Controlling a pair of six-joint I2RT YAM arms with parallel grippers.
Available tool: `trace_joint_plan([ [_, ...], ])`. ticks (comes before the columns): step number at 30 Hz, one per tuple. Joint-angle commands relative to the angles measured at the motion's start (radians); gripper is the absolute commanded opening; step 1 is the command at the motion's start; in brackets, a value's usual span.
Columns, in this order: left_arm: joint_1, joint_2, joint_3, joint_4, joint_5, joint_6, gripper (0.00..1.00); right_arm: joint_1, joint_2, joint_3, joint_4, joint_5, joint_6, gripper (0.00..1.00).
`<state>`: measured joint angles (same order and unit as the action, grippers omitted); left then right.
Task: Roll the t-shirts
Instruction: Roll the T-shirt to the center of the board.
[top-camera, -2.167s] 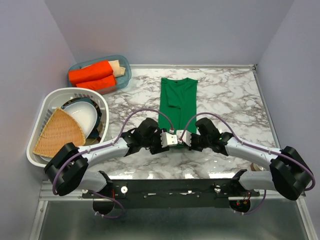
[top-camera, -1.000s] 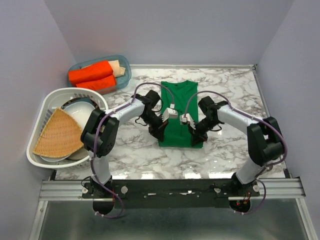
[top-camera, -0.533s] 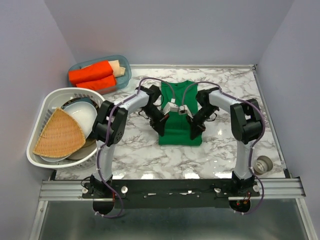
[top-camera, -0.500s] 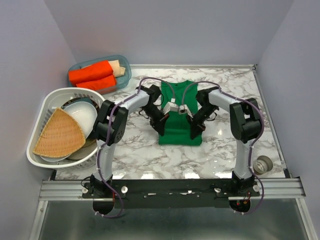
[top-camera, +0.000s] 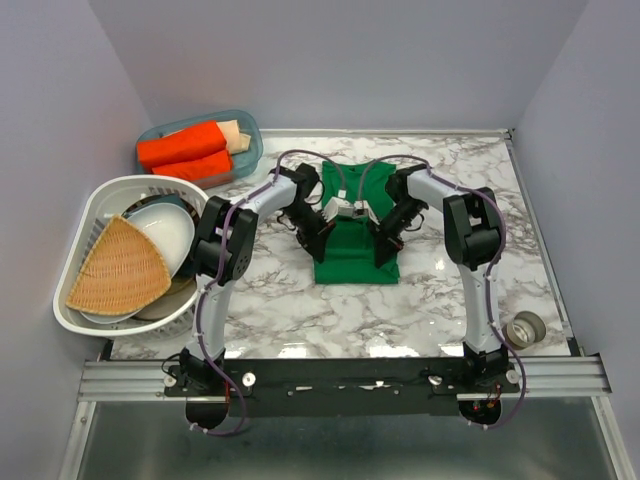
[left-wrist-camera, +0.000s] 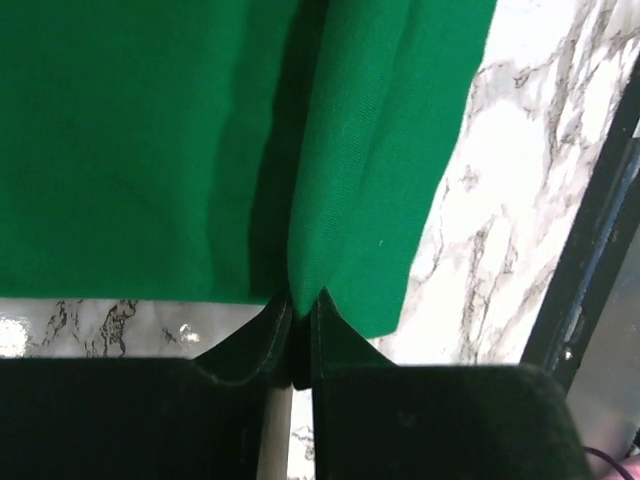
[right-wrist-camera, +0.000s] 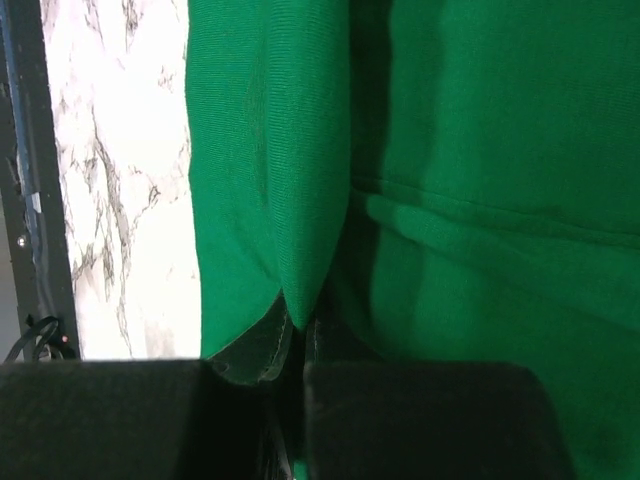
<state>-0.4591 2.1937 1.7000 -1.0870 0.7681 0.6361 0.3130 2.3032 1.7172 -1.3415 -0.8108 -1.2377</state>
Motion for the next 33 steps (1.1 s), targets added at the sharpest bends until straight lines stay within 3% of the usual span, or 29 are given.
trace_joint_plan([
  [1, 0.013, -0.067, -0.077, 0.068, -0.087, -0.041, 0.21, -0.006, 0.047, 0.030, -0.185, 0.058, -0.026, 0.10],
  [6, 0.013, -0.243, -0.186, 0.260, -0.208, -0.128, 0.33, -0.008, 0.078, 0.065, -0.185, 0.065, 0.038, 0.12],
  [11, -0.012, -0.494, -0.455, 0.472, -0.181, -0.075, 0.51, -0.011, 0.093, 0.081, -0.183, 0.061, 0.090, 0.13],
  [12, -0.027, -0.578, -0.505, 0.554, -0.184, -0.053, 0.59, -0.011, 0.099, 0.084, -0.183, 0.061, 0.096, 0.13],
  [16, -0.177, -0.722, -0.761, 0.743, -0.256, 0.056, 0.66, -0.011, 0.114, 0.104, -0.183, 0.059, 0.129, 0.13],
  [23, -0.292, -0.730, -0.852, 0.921, -0.401, 0.108, 0.69, -0.012, 0.114, 0.105, -0.183, 0.059, 0.136, 0.13],
  [33, -0.306, -0.608, -0.800, 0.865, -0.434, 0.177, 0.69, -0.018, 0.113, 0.101, -0.183, 0.047, 0.127, 0.12],
])
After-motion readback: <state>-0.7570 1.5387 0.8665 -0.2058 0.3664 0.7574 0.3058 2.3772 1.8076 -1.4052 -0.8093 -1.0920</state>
